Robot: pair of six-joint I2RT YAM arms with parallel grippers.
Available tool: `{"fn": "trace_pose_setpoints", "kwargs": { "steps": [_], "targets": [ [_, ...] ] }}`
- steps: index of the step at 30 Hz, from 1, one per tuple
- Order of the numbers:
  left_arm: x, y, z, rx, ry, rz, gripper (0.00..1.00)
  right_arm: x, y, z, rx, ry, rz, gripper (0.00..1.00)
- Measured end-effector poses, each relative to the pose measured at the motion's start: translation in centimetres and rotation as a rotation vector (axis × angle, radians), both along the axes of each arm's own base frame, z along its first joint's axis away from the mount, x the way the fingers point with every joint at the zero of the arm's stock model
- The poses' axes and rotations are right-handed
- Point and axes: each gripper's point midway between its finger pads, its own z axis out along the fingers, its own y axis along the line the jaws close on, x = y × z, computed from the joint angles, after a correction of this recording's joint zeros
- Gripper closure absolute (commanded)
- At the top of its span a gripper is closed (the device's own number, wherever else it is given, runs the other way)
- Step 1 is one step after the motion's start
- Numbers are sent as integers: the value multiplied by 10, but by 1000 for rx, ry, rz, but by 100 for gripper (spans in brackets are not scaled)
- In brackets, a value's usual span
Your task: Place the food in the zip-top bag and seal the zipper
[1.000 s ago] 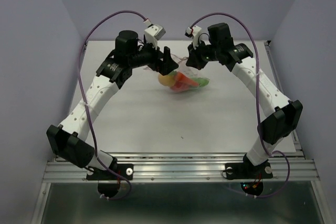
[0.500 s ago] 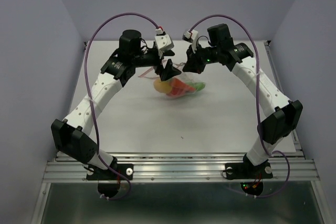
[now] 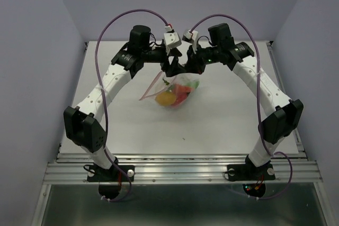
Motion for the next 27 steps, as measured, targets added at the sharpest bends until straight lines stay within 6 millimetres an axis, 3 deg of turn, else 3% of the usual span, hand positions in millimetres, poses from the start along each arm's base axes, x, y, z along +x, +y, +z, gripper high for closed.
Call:
{"fn": "trace_pose_setpoints", "kwargs": {
  "steps": [6, 7, 11, 16, 17, 19, 27],
  "targets": [
    [7, -7, -9, -1, 58, -12, 46, 2, 2, -5, -4, 5, 9, 99],
    [6, -8, -9, -4, 67, -15, 55, 2, 2, -5, -5, 6, 9, 99],
    [2, -9, -6, -11, 90, -24, 79, 5, 1, -4, -6, -7, 0, 99],
    [2, -9, -7, -8, 96, -18, 83, 11, -3, -5, -13, 9, -49, 99],
    [3, -8, -7, -7, 96, -16, 93, 12, -3, -5, -12, 14, -56, 99],
    [4, -8, -7, -8, 91, -12, 100, 14, -3, -5, -10, 20, -75, 99],
    [3, -2, -8, -11, 51, 25, 100, 14, -2, -2, 4, 53, -111, 99]
  ]
}}
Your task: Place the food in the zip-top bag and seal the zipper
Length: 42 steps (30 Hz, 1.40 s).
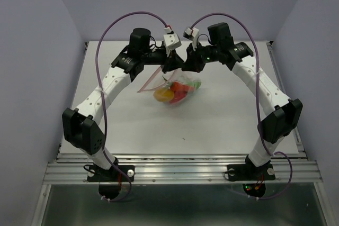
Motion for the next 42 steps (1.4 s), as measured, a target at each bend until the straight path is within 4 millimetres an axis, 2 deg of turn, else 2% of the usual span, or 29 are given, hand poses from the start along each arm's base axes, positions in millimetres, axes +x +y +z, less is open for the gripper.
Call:
{"fn": "trace_pose_setpoints", "kwargs": {
  "steps": [8, 14, 20, 24, 28, 32, 37, 40, 42],
  "targets": [
    [-4, 6, 3, -18, -57, 51, 100, 5, -5, 7, 33, 4, -17, 99],
    [-2, 6, -5, -26, -45, 76, 100, 13, -23, 16, 47, -12, -59, 99],
    [0, 7, -9, -29, -39, 95, 100, 13, -23, 16, 52, -8, -58, 99],
    [-5, 15, -14, -32, -38, 136, 100, 13, -24, 14, 51, -4, -63, 99],
    [-11, 28, -29, -35, -6, 217, 100, 17, -30, 16, 56, 5, -96, 99],
    [-11, 39, -47, -30, 60, 312, 100, 33, -51, 18, 51, -5, -181, 99],
    [-18, 54, -71, -36, 171, 423, 100, 67, -98, 24, 46, -52, -332, 99],
    [-24, 63, -78, -56, 221, 478, 100, 82, -123, 31, 76, -70, -396, 99],
    [-24, 63, -72, -87, 223, 498, 100, 84, -124, 35, 93, -75, -395, 99]
  ]
}}
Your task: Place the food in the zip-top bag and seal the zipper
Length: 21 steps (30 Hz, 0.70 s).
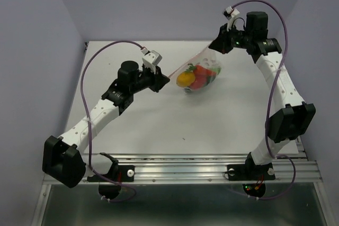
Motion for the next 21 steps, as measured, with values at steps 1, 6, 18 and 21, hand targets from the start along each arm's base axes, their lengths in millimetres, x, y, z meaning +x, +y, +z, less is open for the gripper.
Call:
{"fn": "trace_pose_setpoints", "kwargs": {
  "steps": [1, 6, 18, 21],
  "targets": [
    [1, 2, 3, -7, 0, 20, 100, 1, 3, 4, 12, -18, 12, 99],
    [11, 13, 17, -19, -19, 121, 100, 10, 20, 27, 105, -103, 89, 99],
    [92, 77, 114, 113, -166, 554, 100, 41, 67, 42, 181, -284, 248, 99],
    [93, 88, 100, 152, -140, 582, 100, 35, 79, 32, 175, -297, 303, 96]
  ]
}}
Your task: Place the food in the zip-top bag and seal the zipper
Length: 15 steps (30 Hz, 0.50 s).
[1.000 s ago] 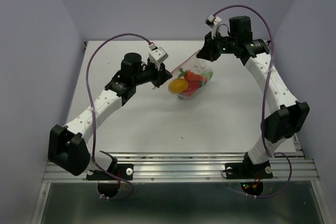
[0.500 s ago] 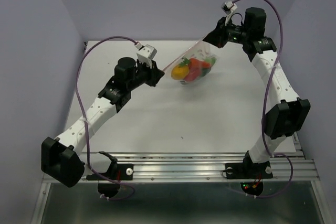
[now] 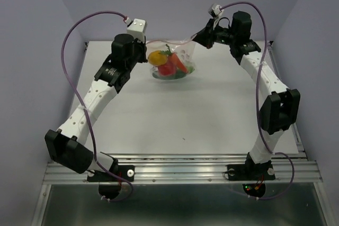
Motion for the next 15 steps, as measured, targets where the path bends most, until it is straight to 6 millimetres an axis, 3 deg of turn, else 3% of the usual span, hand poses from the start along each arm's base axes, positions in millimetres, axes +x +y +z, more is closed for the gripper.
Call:
{"fn": "trace_pose_setpoints", "kwargs": {
  "steps": [2, 5, 6, 9, 11, 15],
  "targets": [
    [-2, -2, -16, 8, 27, -14, 100, -6, 6, -24, -17, -17, 36, 96],
    [-16, -6, -59, 16, 112, -39, 100, -21, 8, -69, -60, 16, 65, 96],
    [-26, -9, -82, 22, 164, -52, 100, -29, 8, -94, -87, 37, 77, 96],
    [-59, -29, -125, 15, 262, -114, 100, -51, 9, -134, -134, 73, 112, 94],
    [-84, -45, -141, -1, 298, -169, 100, -62, 7, -148, -157, 88, 107, 94],
    [-131, -74, -142, -52, 310, -285, 100, -75, -4, -151, -177, 92, 41, 92]
  ]
}}
